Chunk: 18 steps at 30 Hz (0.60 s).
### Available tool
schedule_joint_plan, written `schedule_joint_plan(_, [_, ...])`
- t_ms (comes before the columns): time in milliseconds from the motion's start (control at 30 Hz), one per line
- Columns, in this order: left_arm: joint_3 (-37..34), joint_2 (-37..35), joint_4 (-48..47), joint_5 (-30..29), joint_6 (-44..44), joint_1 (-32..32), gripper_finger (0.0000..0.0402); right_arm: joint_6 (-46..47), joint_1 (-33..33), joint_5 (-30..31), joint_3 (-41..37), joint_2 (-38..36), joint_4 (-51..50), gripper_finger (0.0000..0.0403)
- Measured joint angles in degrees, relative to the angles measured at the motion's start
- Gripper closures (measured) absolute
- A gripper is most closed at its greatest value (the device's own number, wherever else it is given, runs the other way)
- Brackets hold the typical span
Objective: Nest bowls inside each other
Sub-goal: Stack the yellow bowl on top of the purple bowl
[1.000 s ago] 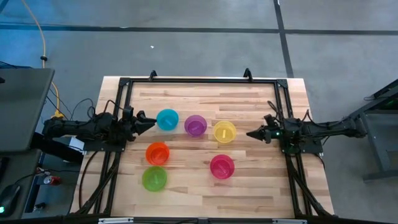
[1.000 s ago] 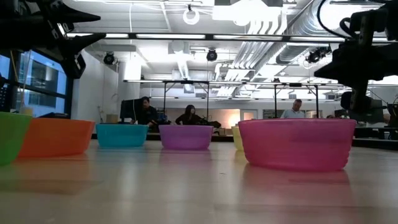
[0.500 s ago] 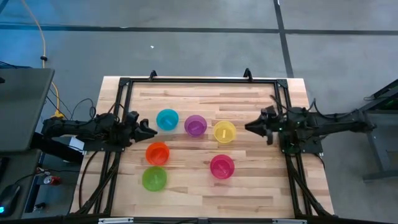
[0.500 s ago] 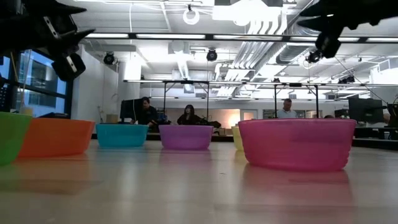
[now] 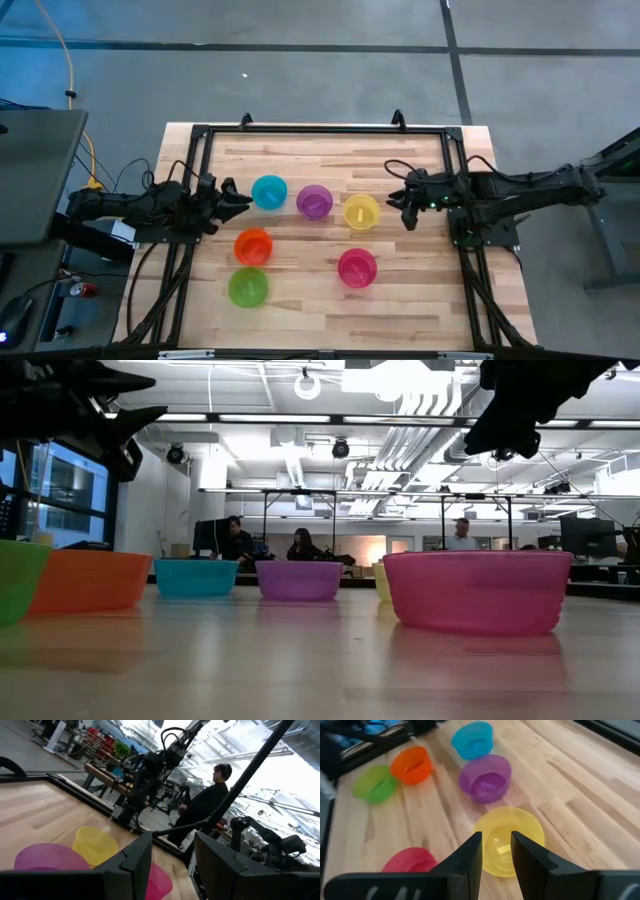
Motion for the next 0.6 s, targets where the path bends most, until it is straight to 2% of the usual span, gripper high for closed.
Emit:
schedule_joint_plan(233, [0.00,0.00,-1.83,0.06,-0.47,-0.02,0.0266,6.80,-3.87,-1.35,2.49,1.84,-7.46,0.0309])
schedule_joint_plan(467, [0.00,0.00,-5.43,0.18,-2.19,-0.02,0.0266,8.84,-10.38,-14.30,3.11,7.40,-9.74,0.0309])
schedule_joint_plan(600, [0.00,0.00,-9.17,-0.58,-3.60,-0.02,0.0266,6.19,-12.11,-18.26,4.03,13.61,-9.24,0.0309])
